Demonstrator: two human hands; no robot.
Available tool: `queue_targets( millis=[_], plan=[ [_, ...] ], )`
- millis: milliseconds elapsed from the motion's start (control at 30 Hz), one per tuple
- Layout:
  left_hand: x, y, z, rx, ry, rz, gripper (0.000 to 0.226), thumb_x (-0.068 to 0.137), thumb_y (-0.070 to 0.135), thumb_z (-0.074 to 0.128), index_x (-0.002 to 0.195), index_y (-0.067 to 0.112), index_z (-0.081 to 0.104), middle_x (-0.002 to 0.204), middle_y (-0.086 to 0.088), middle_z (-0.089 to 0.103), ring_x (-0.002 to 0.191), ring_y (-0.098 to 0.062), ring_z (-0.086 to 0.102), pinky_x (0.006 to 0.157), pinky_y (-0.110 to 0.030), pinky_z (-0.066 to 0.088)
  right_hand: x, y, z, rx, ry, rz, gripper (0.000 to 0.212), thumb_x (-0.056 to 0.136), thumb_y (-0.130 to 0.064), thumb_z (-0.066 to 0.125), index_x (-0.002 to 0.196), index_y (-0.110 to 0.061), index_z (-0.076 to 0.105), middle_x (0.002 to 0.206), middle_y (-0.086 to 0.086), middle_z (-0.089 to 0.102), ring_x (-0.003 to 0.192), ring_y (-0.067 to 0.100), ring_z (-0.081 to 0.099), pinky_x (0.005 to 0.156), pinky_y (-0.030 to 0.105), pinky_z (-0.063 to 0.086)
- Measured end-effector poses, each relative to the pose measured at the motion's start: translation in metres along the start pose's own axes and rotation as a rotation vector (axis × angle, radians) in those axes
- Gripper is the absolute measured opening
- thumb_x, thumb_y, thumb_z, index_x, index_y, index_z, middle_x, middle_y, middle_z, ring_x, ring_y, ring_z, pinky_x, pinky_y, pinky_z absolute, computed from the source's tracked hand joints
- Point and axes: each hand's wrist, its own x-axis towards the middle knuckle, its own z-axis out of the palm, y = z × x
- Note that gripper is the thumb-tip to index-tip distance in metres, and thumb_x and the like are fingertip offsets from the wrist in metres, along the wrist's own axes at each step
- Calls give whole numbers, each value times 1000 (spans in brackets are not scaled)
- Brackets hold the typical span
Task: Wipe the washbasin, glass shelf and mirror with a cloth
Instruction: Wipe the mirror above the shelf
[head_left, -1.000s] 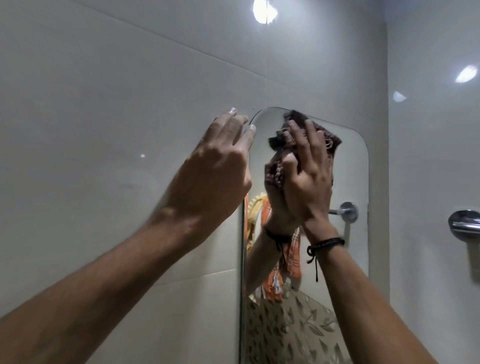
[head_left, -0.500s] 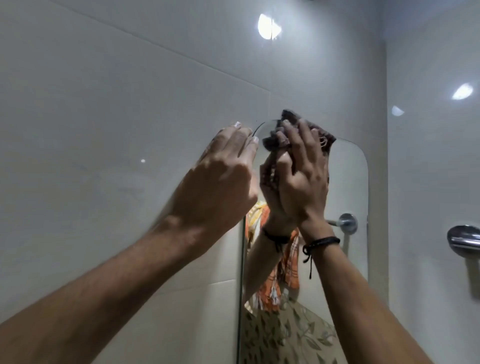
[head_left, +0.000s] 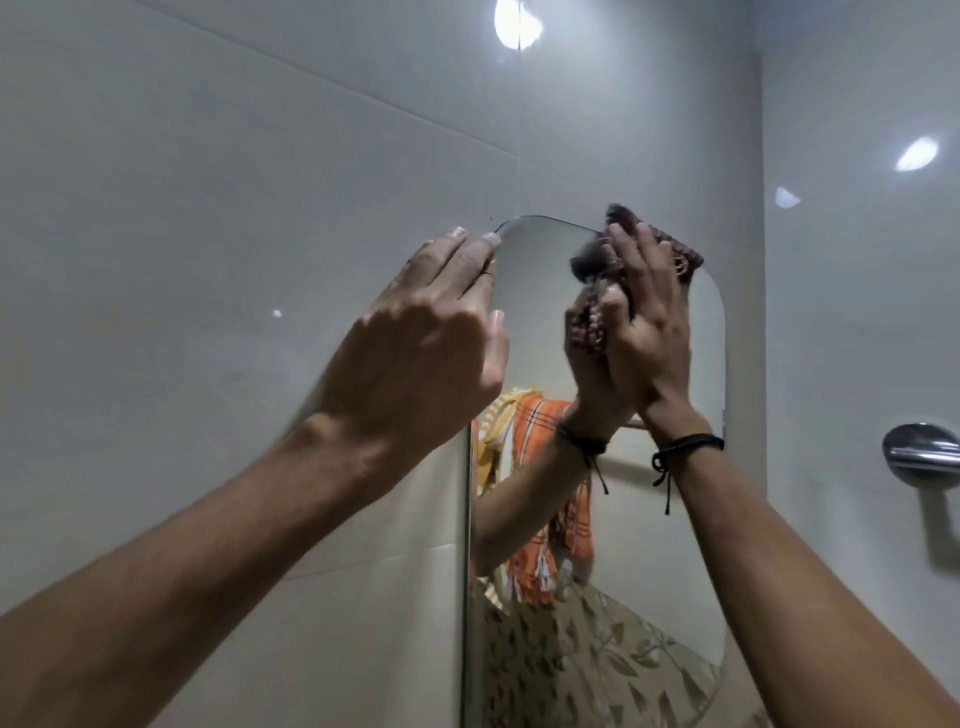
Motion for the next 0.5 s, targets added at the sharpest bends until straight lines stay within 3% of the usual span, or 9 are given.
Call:
queue_targets(
  millis=[133, 267, 400, 500],
  plan=[
    [0, 0, 0, -11, 14, -6, 47, 94, 18, 50, 136, -3, 57, 144, -12, 55, 135, -25, 47, 116, -29, 33, 6, 52, -10, 21, 63, 281, 58, 97, -52, 30, 153, -41, 34, 165, -7, 23, 153, 14, 16, 124, 45, 16],
    [-1, 4, 2, -8, 67, -20, 41, 91, 15, 54, 128, 0, 64, 140, -8, 60, 129, -24, 54, 106, -25, 35, -7, 85, -22, 95, 71, 507, 56, 99, -50, 32, 154, -41, 32, 165, -6, 23, 151, 12, 20, 124, 43, 17],
    [1, 6, 3, 3, 67, -11, 40, 92, 16, 53, 124, -3, 65, 137, -11, 61, 128, -26, 55, 104, -30, 27, -29, 85, -26, 79, 74, 583, 52, 103, -43, 33, 155, -40, 30, 166, -6, 22, 152, 9, 17, 123, 32, 11],
    [2, 5, 3, -30, 46, -18, 40, 94, 14, 48, 127, -2, 63, 139, -11, 59, 130, -25, 52, 106, -27, 30, -44, 76, -23, 66, 94, 635, 53, 101, -45, 32, 154, -43, 30, 166, -7, 21, 152, 10, 17, 123, 33, 11]
  ],
)
